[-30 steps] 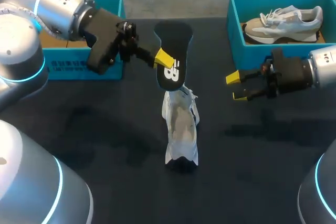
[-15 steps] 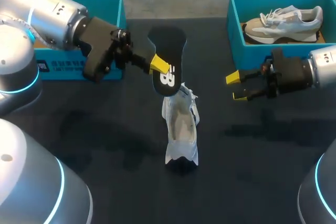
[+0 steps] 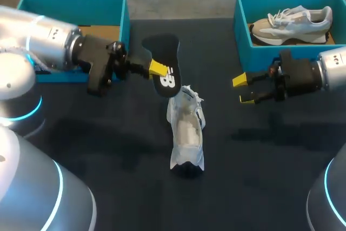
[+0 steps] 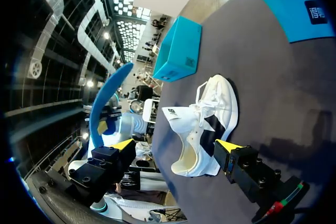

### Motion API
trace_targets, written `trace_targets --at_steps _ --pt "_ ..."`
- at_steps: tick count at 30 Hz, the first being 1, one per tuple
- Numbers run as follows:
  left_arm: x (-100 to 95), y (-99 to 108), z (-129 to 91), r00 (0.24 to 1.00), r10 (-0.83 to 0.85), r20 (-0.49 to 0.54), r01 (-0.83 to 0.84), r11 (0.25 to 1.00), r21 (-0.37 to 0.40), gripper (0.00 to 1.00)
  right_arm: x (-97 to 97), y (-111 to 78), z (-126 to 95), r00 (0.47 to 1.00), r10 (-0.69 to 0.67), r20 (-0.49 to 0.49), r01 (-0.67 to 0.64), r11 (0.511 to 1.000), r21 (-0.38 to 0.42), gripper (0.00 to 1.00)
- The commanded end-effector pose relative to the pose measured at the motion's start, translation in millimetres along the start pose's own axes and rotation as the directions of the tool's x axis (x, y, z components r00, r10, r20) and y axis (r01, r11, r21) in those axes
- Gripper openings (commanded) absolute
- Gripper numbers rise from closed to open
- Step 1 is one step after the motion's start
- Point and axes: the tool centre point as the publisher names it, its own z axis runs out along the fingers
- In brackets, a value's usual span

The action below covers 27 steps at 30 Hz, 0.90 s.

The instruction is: Take the shoe out of the shoebox, open the shoe tongue, remove and reinsert the insole, then place the shoe into the shoebox

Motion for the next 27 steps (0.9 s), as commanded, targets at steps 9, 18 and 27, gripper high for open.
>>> trace_targets --at_steps 9,18,27 --pt "11.9 -9 -2 0.993 0.12 -0.025 -0.121 0.991 -0.057 0.0 -0.4 -0.5 1 1.0 -0.001 0.0 0.001 1.0 -0.002 1.0" --pt "15.5 -13 -7 0.99 0.133 -0.046 -0.134 0.991 -0.02 0.0 -0.4 -0.5 1 1.0 -0.001 0.0 0.001 1.0 -0.002 1.0" --pt "27.9 -12 -11 0.99 0.135 -0.045 -0.134 0.991 0.013 0.0 -0.4 -0.5 1 1.0 -0.001 0.0 0.001 1.0 -0.002 1.0"
